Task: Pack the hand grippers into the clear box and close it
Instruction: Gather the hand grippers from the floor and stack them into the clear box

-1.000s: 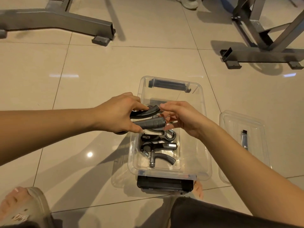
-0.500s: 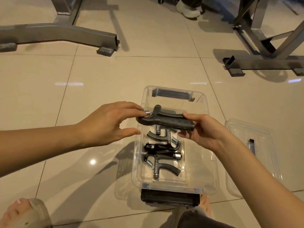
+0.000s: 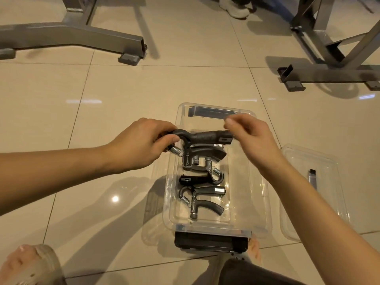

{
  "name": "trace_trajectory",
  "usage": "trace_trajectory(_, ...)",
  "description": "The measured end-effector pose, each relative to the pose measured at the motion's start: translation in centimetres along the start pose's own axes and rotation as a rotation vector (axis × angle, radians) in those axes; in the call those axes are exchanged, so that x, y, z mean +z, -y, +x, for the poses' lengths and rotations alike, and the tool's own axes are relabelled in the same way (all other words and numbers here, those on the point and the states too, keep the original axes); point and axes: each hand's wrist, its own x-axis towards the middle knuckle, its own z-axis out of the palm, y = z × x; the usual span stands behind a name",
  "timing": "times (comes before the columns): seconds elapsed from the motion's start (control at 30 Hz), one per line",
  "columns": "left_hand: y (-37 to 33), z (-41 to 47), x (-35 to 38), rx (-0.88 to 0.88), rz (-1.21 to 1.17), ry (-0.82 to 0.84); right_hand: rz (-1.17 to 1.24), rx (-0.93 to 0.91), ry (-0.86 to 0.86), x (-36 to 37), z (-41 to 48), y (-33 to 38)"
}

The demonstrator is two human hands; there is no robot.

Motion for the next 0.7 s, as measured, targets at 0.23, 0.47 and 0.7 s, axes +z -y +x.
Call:
trace_trajectory(0.23, 0.7, 1.1, 1.2, -0.195, -0.139, 0.130, -0.687, -0.398, 0.326, 2.0, -1.0, -0.8)
trace_trajectory(0.47, 0.7, 0.9, 2.0, -0.181, -0.179, 0.205, -0.869, -0.403, 0.351, 2.4, -1.1, -2.7)
trace_trajectory(0.7, 3.4, -1.1, 2.4, 0.129, 0.322, 0.356, -1.060, -0.202, 0.498, 3.6, -1.3, -6.7)
